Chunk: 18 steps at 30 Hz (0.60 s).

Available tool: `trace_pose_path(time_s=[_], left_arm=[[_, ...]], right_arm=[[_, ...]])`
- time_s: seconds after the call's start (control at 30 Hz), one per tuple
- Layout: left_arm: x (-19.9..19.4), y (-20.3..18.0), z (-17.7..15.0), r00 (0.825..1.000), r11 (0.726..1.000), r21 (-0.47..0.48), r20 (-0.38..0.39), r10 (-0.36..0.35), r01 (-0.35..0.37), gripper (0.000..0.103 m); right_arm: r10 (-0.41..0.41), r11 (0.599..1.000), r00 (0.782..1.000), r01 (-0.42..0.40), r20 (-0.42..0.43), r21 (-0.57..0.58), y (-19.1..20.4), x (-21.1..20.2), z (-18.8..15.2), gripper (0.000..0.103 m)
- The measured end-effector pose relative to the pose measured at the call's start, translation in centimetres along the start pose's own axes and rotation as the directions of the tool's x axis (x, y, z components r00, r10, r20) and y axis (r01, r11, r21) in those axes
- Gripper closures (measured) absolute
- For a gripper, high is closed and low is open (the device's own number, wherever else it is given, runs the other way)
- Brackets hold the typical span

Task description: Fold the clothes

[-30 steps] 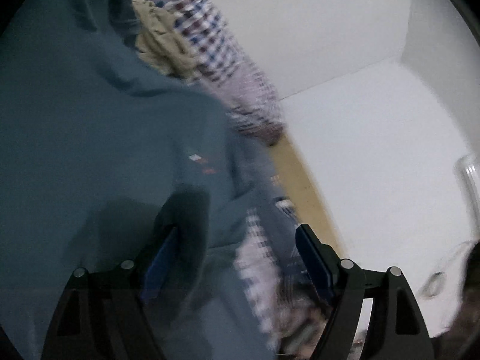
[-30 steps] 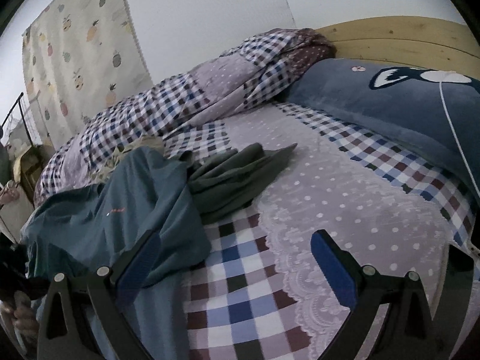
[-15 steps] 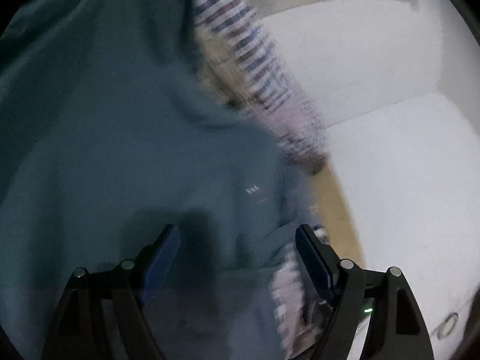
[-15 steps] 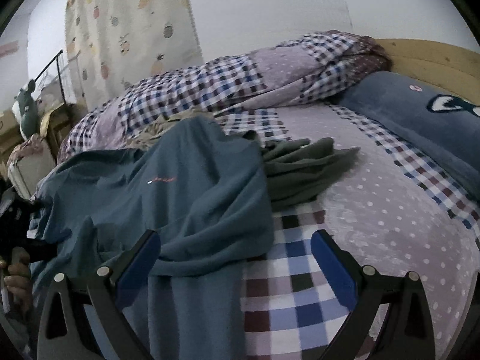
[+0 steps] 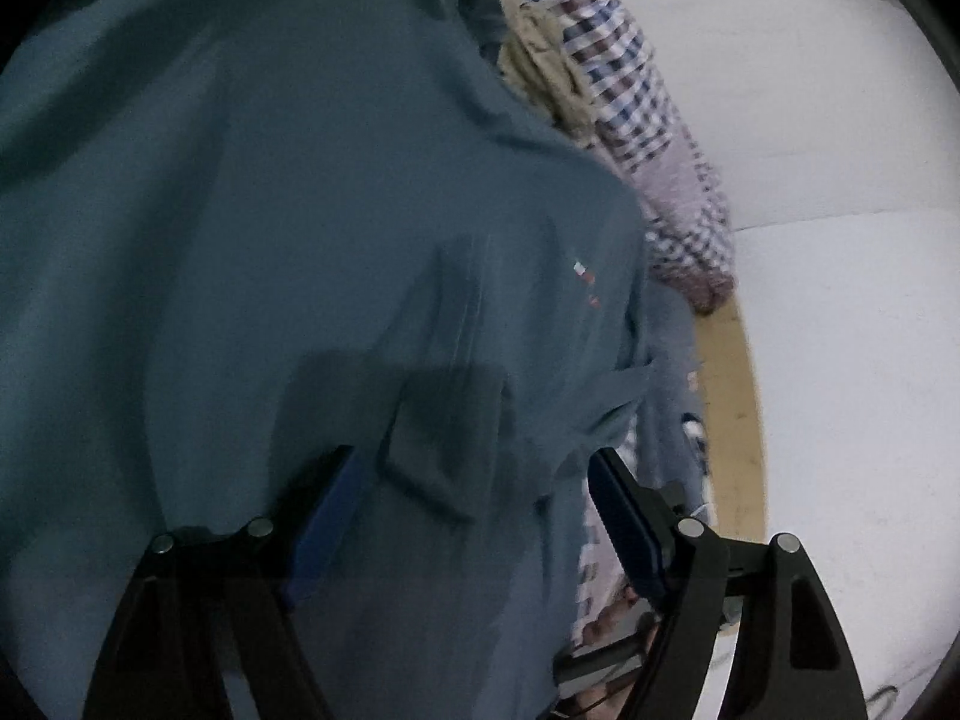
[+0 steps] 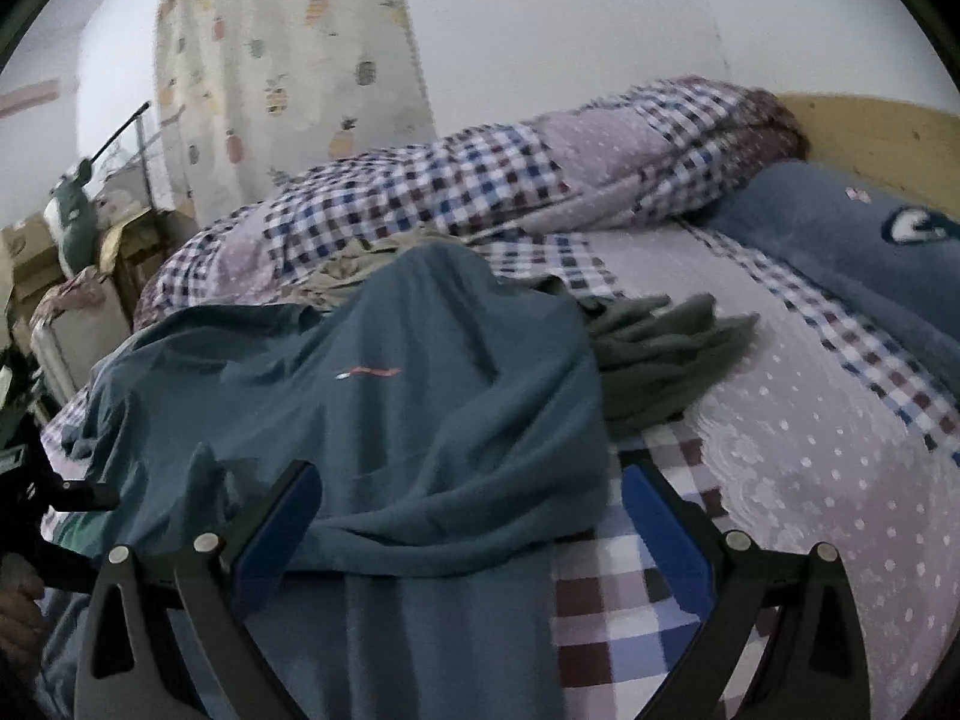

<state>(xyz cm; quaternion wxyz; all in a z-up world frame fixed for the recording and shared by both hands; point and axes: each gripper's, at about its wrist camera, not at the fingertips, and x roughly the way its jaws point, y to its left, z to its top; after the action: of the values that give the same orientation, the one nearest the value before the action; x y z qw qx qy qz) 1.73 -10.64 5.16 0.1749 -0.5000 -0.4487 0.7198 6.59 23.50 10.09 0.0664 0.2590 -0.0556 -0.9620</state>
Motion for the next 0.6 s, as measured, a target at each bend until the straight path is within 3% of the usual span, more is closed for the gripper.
trace_pose_path(time_s=[0.17, 0.27, 0.33, 0.37, 0.4, 0.47, 0.57, 0.6], left_arm=[[1.2, 0.0, -1.0, 0.999, 0.999, -0.033, -0.042, -0.004, 0.003, 0.022], [2.0, -0.4, -0.6, 0.999, 0.999, -0.038, -0.029, -0.019, 0.018, 0.022], [1.9, -0.1, 0.0, 0.999, 0.997, -0.061, -0.001, -0.041, 0.04, 0.031], [1.8, 0.1, 0.2, 0.999, 0.997, -0.07, 0.014, -0.044, 0.044, 0.042], [1.9, 0.4, 0.5, 0.999, 0.996, -0.083, 0.022, -0.044, 0.045, 0.059], [1.9, 1.2, 0.6, 0.999, 0.993, -0.106, 0.018, -0.046, 0.048, 0.083], [2.1, 1.9, 0.5, 0.999, 0.991, -0.125, 0.005, -0.051, 0.052, 0.089], [1.9, 1.6, 0.6, 0.998, 0.991, -0.117, 0.011, -0.067, 0.068, 0.091]], right_arm=[[0.099, 0.989, 0.995, -0.097, 0.014, -0.108, 4.1, -0.3, -0.7, 0.001], [0.157, 0.959, 0.988, -0.154, -0.006, -0.24, 8.2, 0.0, -1.6, 0.001], [0.188, 0.919, 0.981, -0.191, -0.043, -0.344, 11.5, 0.4, -2.6, 0.014], [0.202, 0.896, 0.978, -0.21, -0.061, -0.392, 12.9, 0.5, -3.2, 0.02], [0.205, 0.867, 0.976, -0.217, -0.076, -0.448, 14.5, 0.7, -3.8, 0.027], [0.195, 0.816, 0.976, -0.214, -0.092, -0.537, 17.2, 1.3, -4.9, 0.031], [0.182, 0.763, 0.973, -0.233, -0.145, -0.603, 19.9, 3.0, -6.5, 0.044], [0.158, 0.737, 0.974, -0.226, -0.162, -0.637, 20.7, 3.6, -7.2, 0.053]])
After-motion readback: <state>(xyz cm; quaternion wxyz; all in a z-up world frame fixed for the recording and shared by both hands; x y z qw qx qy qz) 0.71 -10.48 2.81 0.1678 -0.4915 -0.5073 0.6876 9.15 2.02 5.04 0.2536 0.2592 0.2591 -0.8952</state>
